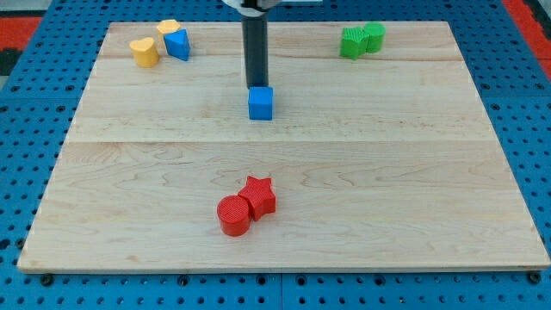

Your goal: Push the blue cube to the bottom of the yellow heart

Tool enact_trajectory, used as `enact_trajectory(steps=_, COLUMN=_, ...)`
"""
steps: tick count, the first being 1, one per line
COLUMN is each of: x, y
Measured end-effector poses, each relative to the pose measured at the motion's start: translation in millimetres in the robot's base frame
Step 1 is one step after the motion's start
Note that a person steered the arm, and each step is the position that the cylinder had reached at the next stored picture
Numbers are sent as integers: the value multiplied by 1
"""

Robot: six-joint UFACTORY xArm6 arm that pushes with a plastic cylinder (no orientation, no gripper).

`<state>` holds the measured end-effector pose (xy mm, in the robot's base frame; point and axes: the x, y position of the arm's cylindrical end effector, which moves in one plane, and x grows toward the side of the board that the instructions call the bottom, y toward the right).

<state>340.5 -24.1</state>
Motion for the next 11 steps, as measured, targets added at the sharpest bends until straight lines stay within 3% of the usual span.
enact_trajectory(steps=1, x=-12, y=79)
enact_trajectory(steps=2, x=40, y=79)
enact_trajectory(steps=4, x=-11, y=-73)
enact_trajectory(steps=5, x=-2, y=-34)
enact_trajectory(steps=6, x=35, y=-21)
enact_trajectory(steps=7, x=41, y=-74)
enact_trajectory(steps=9, x=-19, y=-150)
enact_trajectory(steps=10, x=14, y=-172)
enact_trajectory(steps=11, x=8, y=-232)
